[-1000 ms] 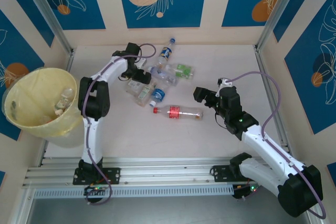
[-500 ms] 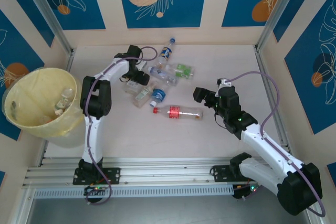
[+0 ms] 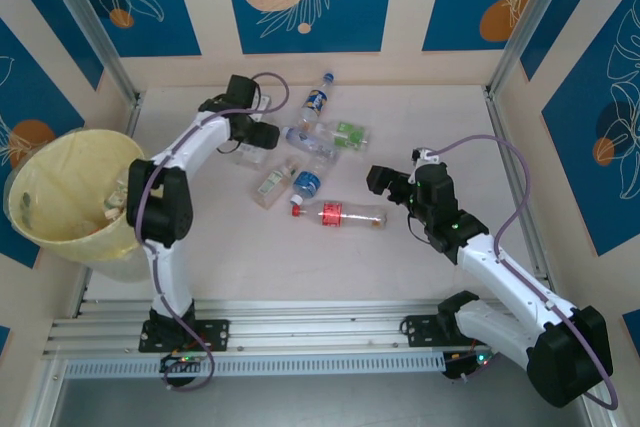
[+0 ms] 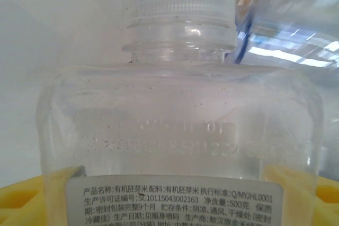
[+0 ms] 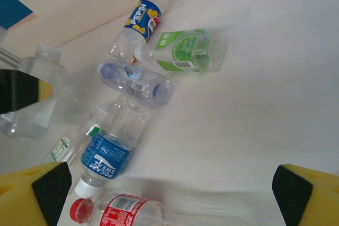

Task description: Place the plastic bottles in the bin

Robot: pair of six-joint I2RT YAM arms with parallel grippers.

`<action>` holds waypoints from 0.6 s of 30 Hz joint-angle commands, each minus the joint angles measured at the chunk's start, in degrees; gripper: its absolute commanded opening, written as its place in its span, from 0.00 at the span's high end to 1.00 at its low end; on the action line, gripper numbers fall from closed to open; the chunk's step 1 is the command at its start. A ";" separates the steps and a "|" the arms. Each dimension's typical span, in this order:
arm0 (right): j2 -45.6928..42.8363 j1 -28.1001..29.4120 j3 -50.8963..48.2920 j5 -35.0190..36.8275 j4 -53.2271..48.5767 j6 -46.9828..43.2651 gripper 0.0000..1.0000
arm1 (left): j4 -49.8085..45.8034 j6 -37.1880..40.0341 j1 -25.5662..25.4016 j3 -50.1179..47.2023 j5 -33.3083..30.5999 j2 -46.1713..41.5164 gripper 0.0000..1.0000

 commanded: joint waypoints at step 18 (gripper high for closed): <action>1.97 -0.13 -1.10 -3.50 8.53 -2.16 0.01 | 16.54 -13.26 -0.30 -19.58 14.49 -43.31 1.00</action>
